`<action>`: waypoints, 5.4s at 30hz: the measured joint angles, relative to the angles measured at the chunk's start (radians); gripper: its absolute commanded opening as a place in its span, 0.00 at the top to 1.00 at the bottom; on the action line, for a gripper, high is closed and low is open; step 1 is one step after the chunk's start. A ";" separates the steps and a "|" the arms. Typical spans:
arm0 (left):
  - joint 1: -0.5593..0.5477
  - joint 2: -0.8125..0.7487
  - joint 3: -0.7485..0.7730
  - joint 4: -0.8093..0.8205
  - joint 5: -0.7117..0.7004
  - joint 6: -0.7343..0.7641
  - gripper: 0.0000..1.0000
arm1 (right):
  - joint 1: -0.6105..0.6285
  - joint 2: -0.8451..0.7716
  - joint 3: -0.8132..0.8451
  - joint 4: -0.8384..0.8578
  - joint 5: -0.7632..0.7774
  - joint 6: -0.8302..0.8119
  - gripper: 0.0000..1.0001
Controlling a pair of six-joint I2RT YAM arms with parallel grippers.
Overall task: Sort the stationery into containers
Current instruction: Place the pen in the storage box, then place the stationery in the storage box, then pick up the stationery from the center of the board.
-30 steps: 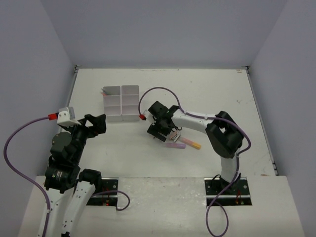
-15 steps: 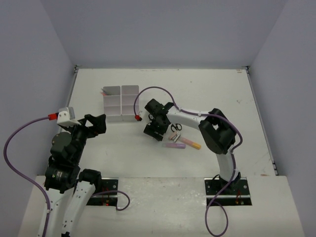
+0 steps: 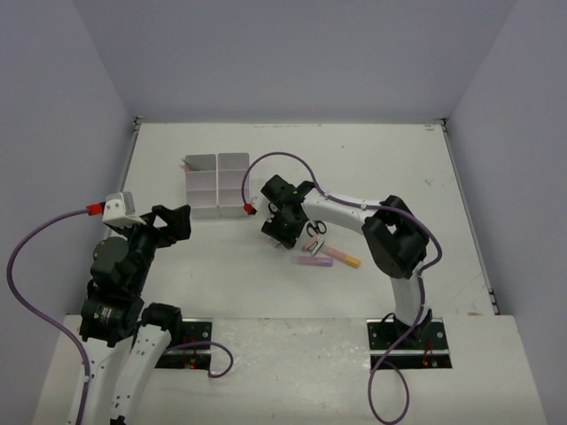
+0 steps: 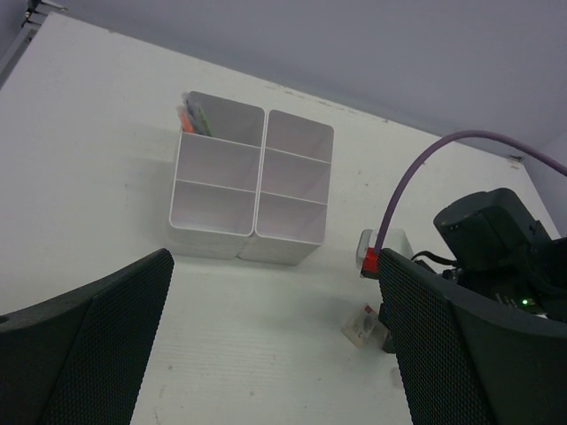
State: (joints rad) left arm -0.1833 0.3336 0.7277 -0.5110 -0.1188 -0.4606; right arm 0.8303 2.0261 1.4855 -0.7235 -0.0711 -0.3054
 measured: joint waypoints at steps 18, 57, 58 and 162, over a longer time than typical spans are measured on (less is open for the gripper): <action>0.001 -0.007 0.000 0.000 -0.006 0.000 0.00 | 0.001 -0.152 0.423 0.307 0.131 0.569 0.75; 0.006 0.036 0.000 0.000 -0.011 0.000 0.00 | 0.060 0.339 0.715 0.440 0.600 0.755 0.61; 0.006 0.036 0.000 0.000 -0.011 0.000 0.00 | 0.060 0.342 0.714 0.440 0.598 0.751 0.58; -0.521 1.403 0.631 -0.173 -0.119 0.113 1.00 | 0.014 -1.596 -0.668 0.044 0.259 0.756 0.14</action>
State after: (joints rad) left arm -0.7042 1.7364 1.3588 -0.6840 -0.2375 -0.3475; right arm 0.8440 0.4300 0.8173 -0.6798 0.1883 0.4510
